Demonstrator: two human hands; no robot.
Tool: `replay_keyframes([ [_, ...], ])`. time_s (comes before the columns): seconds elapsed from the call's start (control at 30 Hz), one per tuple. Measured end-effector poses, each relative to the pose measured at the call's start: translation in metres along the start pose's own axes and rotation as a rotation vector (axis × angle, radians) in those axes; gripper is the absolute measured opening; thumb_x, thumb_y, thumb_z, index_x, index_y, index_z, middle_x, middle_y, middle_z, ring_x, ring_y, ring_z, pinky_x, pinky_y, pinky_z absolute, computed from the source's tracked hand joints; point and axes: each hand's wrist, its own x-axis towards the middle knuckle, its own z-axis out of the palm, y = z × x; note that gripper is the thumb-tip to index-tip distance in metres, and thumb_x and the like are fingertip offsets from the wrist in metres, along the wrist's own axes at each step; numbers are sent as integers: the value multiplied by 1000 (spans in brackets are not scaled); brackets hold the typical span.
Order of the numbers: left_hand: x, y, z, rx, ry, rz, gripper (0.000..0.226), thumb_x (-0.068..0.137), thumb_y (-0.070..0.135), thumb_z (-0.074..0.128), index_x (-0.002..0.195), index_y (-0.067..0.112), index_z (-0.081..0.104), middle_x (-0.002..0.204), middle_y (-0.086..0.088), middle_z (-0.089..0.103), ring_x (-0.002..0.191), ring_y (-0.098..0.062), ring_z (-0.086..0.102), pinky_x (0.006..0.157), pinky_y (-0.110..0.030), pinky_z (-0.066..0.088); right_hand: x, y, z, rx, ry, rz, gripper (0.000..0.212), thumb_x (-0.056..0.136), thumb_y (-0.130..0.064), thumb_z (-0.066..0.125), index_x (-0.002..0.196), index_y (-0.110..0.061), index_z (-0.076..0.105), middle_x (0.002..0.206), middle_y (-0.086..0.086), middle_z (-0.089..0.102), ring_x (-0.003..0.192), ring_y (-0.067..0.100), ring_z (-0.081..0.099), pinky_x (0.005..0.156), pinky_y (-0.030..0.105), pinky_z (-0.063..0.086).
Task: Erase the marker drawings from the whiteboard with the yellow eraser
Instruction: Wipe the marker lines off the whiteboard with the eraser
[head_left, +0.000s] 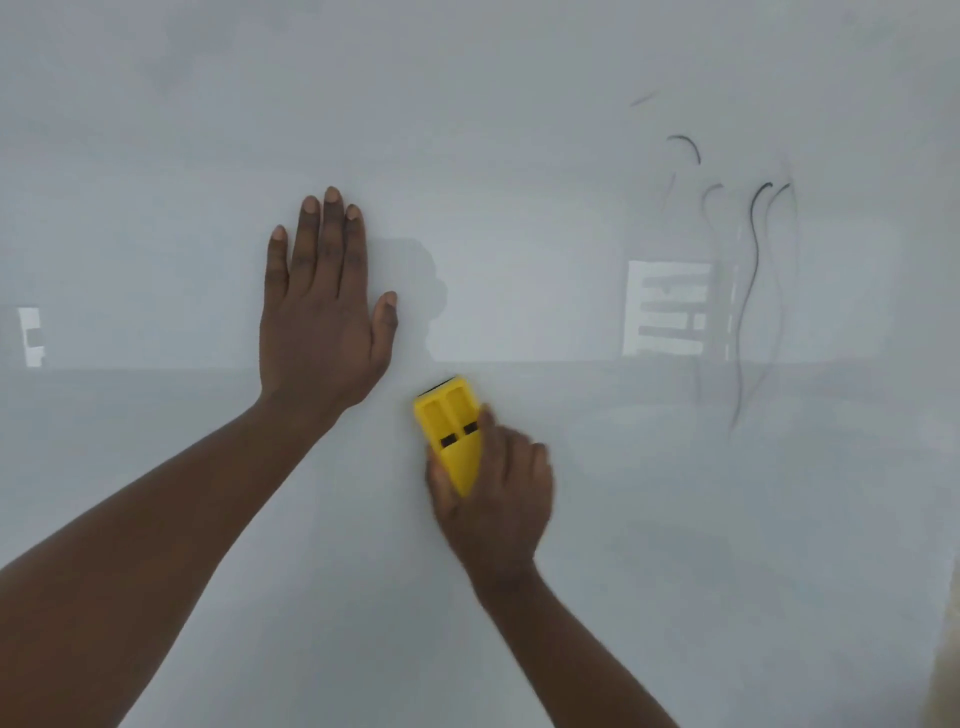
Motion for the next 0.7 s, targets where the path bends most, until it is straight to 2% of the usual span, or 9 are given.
replay_keyframes([
  [0.13,-1,4,-3,-37,-14,-22,70,102,38,30,158,2,7,168,-18,7,157,-31,3,128,-51,6,-47,-18,-2,0,-121,-286,57,87,-53,62,126,-13,57,90,7,66,66,28,51,57,34,40],
  [0.27,-1,17,-6,-65,-14,-52,71,100,35,32,158,1,7,168,-20,7,157,-32,3,128,-49,7,-61,21,-16,-68,-184,-496,57,88,-54,61,126,-13,55,94,7,69,66,27,56,57,32,41],
  [0.33,3,28,-6,-78,-28,-21,72,100,35,32,157,0,8,167,-21,8,157,-32,4,128,-50,7,-56,52,-28,-121,-217,-493,57,88,-55,61,126,-12,55,94,7,69,68,27,57,57,33,42],
  [0.47,20,60,-3,-110,-35,30,72,98,35,31,157,-1,11,167,-22,9,157,-32,6,128,-49,9,-22,114,-47,-219,-202,-359,61,91,-54,61,130,-8,53,96,10,66,73,28,55,60,37,45],
  [0.63,44,96,4,-128,-11,44,71,97,34,32,156,-2,15,166,-22,12,156,-32,11,127,-50,13,53,151,-58,-220,-197,-283,57,100,-50,46,142,-11,43,117,11,62,98,30,56,85,40,49],
  [0.7,49,103,8,-124,-10,40,71,97,33,32,156,-2,16,166,-22,13,156,-32,12,127,-51,14,88,149,-58,-197,-167,-255,57,102,-51,40,143,-12,43,120,9,61,101,30,56,90,40,48],
])
